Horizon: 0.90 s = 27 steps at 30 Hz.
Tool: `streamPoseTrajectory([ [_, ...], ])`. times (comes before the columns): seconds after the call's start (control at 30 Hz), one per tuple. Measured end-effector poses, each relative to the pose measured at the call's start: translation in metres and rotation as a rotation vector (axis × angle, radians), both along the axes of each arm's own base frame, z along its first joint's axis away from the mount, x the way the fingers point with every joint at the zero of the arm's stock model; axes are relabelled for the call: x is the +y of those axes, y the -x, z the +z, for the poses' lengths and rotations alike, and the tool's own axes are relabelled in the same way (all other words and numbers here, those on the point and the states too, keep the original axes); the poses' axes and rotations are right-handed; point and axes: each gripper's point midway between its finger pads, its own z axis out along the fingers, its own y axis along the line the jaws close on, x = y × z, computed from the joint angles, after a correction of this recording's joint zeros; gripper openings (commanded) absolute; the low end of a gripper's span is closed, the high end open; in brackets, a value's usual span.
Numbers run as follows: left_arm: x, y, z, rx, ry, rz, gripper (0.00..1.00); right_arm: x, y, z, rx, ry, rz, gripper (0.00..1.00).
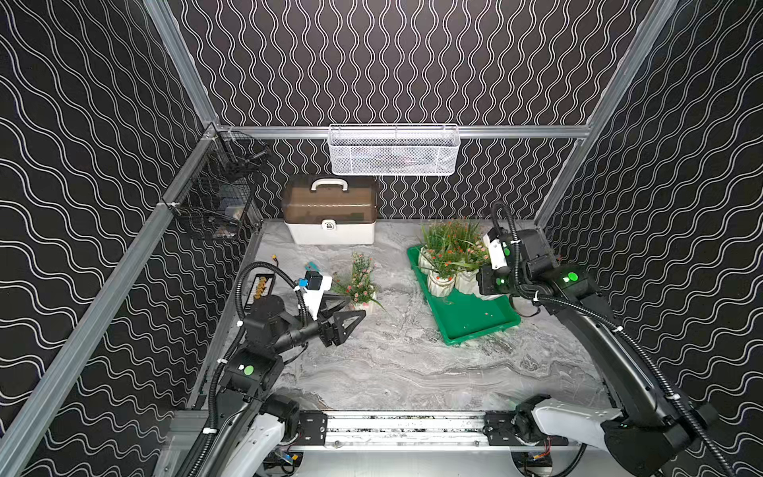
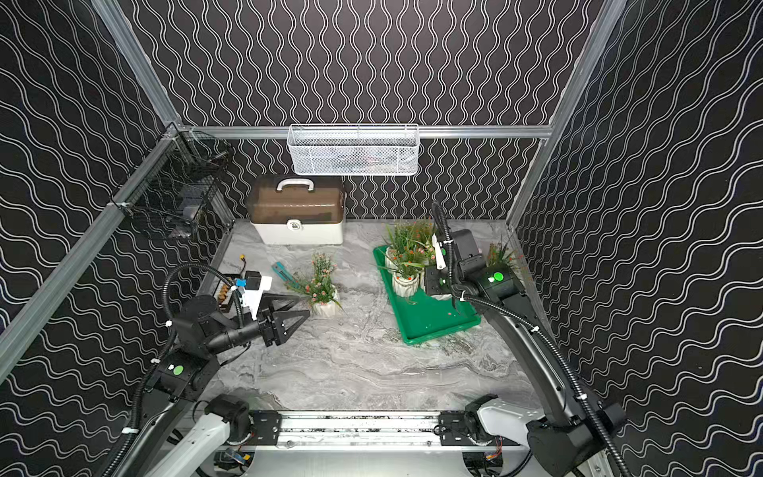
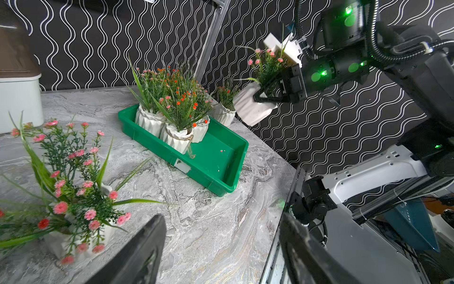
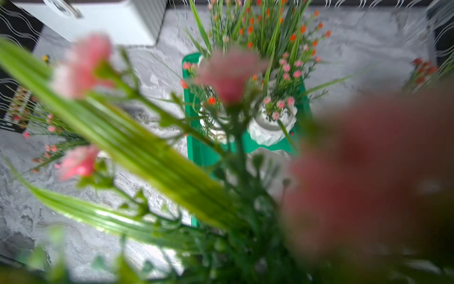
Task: Put the potted gypsophila into the storage box
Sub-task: Place the baby's breath potted plant at the storage box.
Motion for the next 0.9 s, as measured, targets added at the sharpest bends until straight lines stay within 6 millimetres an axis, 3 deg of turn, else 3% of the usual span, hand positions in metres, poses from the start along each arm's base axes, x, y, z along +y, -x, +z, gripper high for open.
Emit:
streamPoseTrajectory([
  [0.3, 0.000, -0.001, -0.002, 0.008, -0.001, 0.000, 0.76, 0.006, 0.002, -0.042, 0.119, 0.032, 0.011, 0.00],
  [0.53, -0.001, -0.004, -0.006, 0.024, -0.005, 0.000, 0.76, 0.022, 0.006, -0.079, 0.231, 0.066, 0.062, 0.00],
  [0.9, -0.001, -0.006, -0.010, 0.040, -0.008, 0.001, 0.76, 0.036, -0.003, -0.114, 0.286, 0.071, 0.074, 0.00],
])
